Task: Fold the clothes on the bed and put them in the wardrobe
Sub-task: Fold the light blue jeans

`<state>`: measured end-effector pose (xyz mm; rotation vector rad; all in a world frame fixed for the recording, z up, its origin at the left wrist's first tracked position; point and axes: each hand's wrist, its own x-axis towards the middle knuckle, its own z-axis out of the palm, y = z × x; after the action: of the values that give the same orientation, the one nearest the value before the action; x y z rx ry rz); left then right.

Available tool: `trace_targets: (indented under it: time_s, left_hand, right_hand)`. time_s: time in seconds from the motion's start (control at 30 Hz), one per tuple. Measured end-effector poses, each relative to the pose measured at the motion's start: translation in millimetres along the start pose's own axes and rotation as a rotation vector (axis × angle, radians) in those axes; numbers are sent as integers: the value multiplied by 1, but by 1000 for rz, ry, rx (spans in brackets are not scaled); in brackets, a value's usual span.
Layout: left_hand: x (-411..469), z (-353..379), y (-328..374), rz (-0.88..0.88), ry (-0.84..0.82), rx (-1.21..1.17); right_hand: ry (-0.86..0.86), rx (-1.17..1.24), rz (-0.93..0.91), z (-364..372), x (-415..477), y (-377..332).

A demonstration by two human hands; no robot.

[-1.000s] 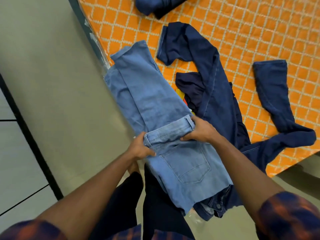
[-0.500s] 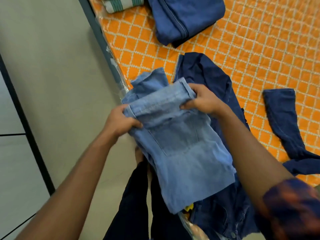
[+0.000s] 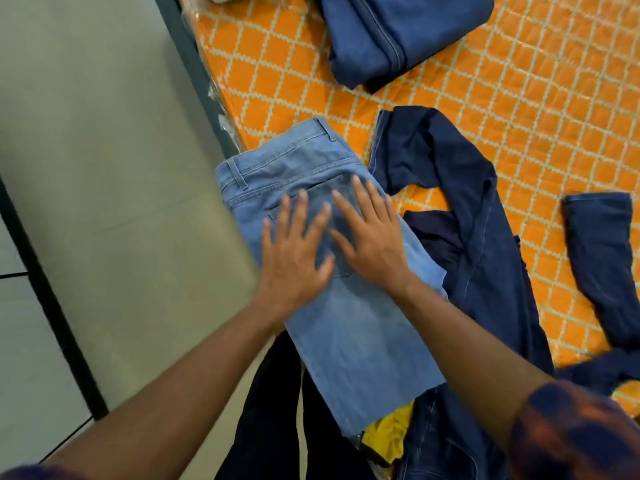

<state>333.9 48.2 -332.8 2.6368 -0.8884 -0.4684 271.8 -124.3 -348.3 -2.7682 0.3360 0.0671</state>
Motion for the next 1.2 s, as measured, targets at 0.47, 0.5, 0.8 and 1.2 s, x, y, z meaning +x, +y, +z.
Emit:
trace_targets:
  time_s: [0.47,0.5,0.8,1.2]
  left_hand:
    - [-141,74,68,162,-102,19]
    - [-169,81,85,180,-143,-6]
    - [-240,120,146,-107,-476,180]
    - [-172,45,138,-187,-494,-60]
  right_hand:
    - [-34,33,-94,-32,-151,62]
    - [-52,45,-143,-34,-171,60]
    - [-400,-209,-128,-19,-293,94]
    - [-634,-133,-184,-98,-192,55]
